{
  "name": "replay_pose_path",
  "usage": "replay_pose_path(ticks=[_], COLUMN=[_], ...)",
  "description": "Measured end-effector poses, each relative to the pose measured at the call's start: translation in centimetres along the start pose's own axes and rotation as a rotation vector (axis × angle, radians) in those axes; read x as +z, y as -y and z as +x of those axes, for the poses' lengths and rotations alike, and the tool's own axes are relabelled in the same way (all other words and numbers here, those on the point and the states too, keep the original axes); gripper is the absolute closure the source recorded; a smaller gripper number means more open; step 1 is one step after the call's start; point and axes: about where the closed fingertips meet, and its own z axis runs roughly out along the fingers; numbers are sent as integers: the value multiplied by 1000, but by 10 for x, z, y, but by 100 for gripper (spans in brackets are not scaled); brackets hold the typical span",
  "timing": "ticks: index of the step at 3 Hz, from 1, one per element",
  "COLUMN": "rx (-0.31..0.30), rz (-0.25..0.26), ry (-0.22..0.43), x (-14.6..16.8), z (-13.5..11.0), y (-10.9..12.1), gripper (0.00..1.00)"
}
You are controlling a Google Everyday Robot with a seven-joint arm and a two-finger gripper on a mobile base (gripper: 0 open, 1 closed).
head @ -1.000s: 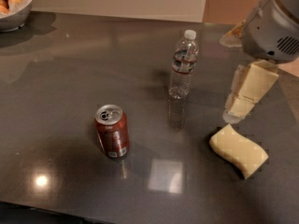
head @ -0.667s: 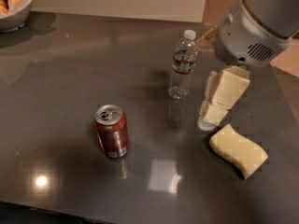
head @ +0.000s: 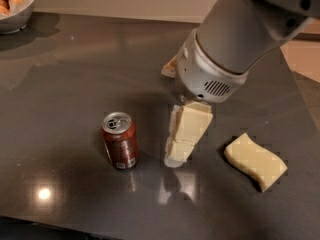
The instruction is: Move coke can near water bottle
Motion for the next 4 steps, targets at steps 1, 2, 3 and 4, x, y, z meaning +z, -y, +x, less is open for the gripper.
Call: replay_pose_path(ticks=[1,2,3,4], rx=[-4,26,59,73], rz=[-8,-22,-44,-64], ry=[10,24,42,58], x=[27,53,73,86], z=[-18,-31,-35,-41], y=[-4,2,7,6], gripper=[0,0,0,0])
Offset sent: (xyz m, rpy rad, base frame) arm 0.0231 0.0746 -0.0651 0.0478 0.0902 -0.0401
